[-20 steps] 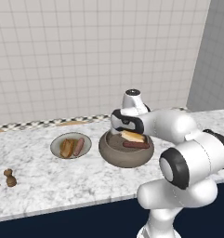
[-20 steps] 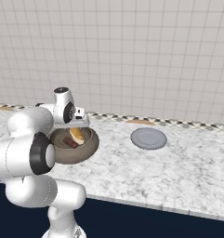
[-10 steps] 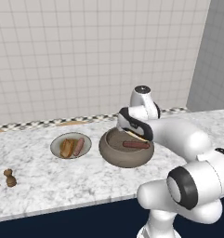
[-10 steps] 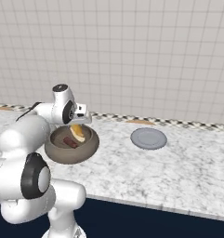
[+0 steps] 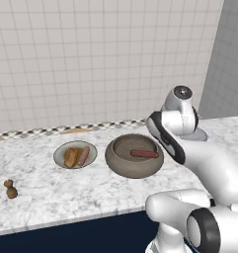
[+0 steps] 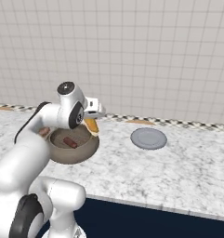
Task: Place one bun and one sausage from the bowl on each plate.
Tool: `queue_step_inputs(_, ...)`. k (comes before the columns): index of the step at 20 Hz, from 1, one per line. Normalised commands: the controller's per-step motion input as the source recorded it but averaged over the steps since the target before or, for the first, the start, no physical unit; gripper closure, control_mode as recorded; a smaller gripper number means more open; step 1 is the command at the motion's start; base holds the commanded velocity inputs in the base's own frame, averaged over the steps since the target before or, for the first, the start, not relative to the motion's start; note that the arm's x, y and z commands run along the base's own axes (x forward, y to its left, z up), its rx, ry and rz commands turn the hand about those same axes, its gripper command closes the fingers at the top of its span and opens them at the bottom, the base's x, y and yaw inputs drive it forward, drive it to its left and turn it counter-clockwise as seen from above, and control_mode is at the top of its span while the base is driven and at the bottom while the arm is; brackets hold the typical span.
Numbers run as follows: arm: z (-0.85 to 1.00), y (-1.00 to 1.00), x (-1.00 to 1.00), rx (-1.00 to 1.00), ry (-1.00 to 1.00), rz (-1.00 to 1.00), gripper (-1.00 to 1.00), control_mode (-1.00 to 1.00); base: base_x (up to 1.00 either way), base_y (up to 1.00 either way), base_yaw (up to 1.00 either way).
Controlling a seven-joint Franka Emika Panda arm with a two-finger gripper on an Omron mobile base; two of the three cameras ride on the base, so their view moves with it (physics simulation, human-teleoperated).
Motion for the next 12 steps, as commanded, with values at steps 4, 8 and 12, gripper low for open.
queue_step_inputs(4,0.18,-1.0,0.09,0.0,0.0,-0.14,1.0,-1.0,0.0,0.0,0.0)
queue_step_inputs(8,-0.01,-1.0,0.21,0.0,0.0,-0.14,1.0,-1.0,0.0,0.0,0.0)
queue_step_inputs(12,-0.09,-0.98,0.21,0.0,0.0,-0.11,1.0,-1.0,0.0,0.0,0.0)
